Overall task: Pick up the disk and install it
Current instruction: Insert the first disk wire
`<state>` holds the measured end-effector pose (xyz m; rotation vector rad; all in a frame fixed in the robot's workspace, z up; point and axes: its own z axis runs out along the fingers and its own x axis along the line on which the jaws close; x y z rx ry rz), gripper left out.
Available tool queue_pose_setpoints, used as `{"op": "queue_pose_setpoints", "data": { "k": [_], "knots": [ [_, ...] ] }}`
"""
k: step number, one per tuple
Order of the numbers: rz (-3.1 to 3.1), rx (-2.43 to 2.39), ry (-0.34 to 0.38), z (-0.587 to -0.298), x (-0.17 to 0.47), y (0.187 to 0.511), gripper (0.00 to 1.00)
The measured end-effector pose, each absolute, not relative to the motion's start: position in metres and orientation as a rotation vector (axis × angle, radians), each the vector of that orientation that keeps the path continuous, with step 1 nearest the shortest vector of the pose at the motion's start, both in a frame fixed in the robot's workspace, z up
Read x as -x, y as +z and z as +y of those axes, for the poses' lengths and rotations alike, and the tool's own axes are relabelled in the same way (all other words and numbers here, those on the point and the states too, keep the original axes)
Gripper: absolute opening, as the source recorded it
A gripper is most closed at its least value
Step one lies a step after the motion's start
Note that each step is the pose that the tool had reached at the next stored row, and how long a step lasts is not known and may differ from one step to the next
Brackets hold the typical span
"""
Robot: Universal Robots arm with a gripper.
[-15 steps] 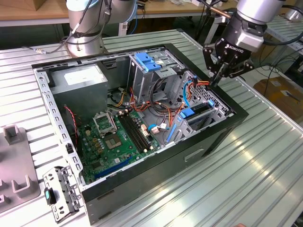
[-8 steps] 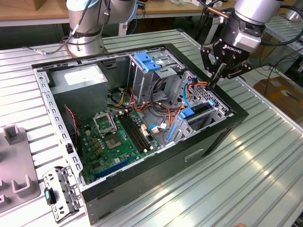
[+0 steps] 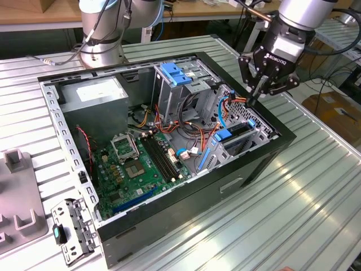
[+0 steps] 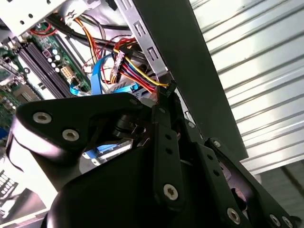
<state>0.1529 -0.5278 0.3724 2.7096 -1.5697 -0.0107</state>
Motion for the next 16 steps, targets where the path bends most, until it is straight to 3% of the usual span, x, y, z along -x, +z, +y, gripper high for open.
{"op": "queue_pose_setpoints", "data": {
  "k": [16],
  "knots": [
    [-1.760,-2.591,-0.012,-0.5277,-0.1438,0.3707,0.18]
  ]
}}
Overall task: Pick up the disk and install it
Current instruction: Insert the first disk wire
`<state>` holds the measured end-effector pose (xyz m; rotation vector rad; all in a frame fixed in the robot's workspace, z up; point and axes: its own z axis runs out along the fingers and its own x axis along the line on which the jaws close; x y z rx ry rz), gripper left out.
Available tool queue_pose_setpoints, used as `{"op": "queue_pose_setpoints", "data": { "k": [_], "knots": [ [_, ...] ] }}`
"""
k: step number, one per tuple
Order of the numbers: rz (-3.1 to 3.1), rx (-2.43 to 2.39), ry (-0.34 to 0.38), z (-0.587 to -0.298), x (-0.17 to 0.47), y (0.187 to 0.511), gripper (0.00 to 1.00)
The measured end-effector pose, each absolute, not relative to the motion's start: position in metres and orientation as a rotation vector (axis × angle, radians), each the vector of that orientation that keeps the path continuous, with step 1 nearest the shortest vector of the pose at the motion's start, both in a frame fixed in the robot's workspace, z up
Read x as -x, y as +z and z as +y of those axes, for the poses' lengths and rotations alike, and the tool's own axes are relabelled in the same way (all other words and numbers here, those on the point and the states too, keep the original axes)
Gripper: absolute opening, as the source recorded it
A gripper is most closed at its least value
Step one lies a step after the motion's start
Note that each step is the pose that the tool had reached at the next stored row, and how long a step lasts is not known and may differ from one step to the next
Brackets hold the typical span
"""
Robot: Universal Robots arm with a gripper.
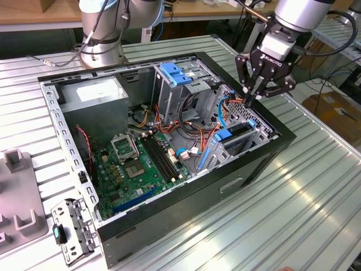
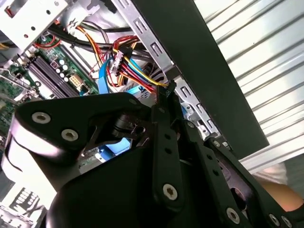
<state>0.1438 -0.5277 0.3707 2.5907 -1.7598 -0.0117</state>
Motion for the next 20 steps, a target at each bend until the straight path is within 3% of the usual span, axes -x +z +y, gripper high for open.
{"op": "queue_pose_setpoints", "data": {
  "k": [20],
  "knots": [
    [-2.107,-2.321,-0.011,-0.528,-0.128,0.362,0.18]
  ]
}}
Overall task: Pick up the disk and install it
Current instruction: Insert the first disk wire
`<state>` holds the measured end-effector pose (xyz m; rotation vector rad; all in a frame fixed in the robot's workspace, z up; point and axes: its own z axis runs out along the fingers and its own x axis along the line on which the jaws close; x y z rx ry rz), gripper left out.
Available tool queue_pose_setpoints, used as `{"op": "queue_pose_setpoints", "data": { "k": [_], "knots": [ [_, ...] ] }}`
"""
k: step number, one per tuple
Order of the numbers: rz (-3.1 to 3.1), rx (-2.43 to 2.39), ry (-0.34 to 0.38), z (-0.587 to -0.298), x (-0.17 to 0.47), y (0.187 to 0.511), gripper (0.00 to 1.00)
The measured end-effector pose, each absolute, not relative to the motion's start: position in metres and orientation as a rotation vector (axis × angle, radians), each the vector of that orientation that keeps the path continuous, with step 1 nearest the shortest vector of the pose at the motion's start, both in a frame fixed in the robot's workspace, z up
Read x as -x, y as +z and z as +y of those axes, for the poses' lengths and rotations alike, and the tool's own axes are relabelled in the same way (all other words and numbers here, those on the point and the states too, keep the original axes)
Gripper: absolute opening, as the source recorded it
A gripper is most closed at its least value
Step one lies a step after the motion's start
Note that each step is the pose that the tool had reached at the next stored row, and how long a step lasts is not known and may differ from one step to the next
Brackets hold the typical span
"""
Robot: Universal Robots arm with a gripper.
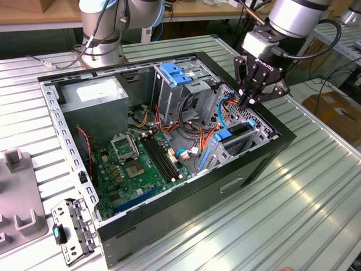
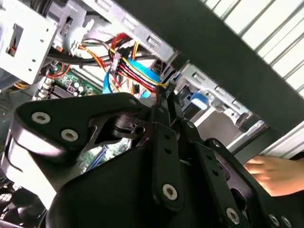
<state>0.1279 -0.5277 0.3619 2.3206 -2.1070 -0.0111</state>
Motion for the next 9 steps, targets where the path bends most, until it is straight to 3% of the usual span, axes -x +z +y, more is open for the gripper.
{"op": "queue_pose_setpoints", "data": {
  "k": [9],
  "knots": [
    [-2.198,-2.249,0.005,-0.5285,-0.1206,0.3534,0.18]
  ]
}}
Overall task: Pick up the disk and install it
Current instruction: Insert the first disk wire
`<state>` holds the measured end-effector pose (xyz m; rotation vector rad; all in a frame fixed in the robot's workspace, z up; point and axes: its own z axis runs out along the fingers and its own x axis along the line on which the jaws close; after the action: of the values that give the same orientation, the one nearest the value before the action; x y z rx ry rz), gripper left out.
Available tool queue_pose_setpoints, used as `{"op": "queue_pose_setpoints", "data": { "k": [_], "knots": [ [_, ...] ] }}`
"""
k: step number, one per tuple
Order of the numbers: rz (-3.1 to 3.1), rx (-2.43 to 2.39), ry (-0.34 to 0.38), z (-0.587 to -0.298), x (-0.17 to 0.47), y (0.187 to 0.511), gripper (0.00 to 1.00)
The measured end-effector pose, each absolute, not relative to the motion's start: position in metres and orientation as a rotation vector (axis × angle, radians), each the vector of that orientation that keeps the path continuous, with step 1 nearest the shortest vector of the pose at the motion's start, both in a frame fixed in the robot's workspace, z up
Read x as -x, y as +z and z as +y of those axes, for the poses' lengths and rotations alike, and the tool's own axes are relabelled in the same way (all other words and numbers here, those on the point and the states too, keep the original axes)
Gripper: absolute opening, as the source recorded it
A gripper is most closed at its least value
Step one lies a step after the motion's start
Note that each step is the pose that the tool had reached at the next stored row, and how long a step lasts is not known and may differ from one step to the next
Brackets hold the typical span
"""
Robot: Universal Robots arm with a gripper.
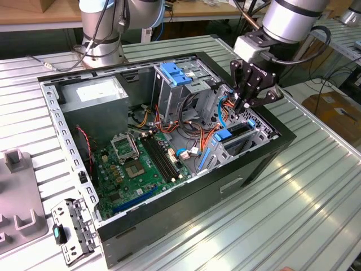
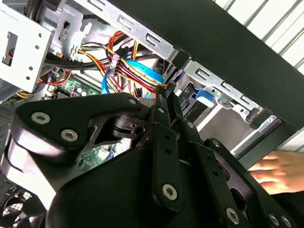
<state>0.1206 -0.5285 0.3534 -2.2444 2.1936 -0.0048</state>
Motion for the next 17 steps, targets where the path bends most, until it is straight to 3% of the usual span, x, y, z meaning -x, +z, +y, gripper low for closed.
{"op": "queue_pose_setpoints", "data": {
  "k": [4,17],
  "knots": [
    [2.167,2.216,-0.065,-0.529,-0.113,0.354,0.18],
    [2.203,2.181,-0.070,-0.540,-0.110,0.354,0.18]
  ]
}}
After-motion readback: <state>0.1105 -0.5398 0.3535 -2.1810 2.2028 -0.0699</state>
